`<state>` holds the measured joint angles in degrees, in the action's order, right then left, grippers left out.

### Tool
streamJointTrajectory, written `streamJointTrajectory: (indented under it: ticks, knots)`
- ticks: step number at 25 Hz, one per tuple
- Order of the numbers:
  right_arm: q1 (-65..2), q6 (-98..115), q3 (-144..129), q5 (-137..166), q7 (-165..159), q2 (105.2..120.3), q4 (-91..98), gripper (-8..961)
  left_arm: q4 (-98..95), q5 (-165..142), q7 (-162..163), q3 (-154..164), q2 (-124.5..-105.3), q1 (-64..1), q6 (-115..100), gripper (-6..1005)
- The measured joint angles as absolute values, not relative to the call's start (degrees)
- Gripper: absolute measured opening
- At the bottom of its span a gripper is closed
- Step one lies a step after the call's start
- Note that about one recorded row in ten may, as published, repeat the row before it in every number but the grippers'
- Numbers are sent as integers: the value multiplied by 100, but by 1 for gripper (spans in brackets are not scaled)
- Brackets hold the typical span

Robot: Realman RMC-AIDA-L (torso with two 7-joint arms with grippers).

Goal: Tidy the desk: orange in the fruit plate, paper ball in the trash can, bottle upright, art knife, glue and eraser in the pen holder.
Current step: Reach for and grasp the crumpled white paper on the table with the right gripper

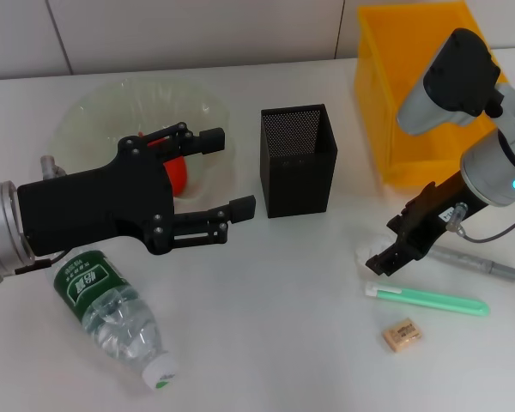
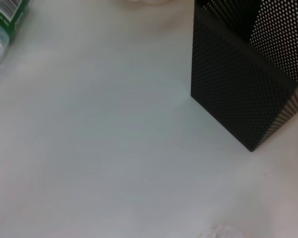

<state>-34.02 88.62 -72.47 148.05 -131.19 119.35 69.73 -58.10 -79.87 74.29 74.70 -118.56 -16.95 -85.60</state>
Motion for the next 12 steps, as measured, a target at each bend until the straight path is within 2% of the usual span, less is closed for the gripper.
streamJointTrajectory:
  ticks: [12]
  knots:
    - [-3556, 8653, -7446, 14810, -13184, 11936, 6678, 749, -5804, -8007, 7426, 7470, -11856, -1704, -8560, 847]
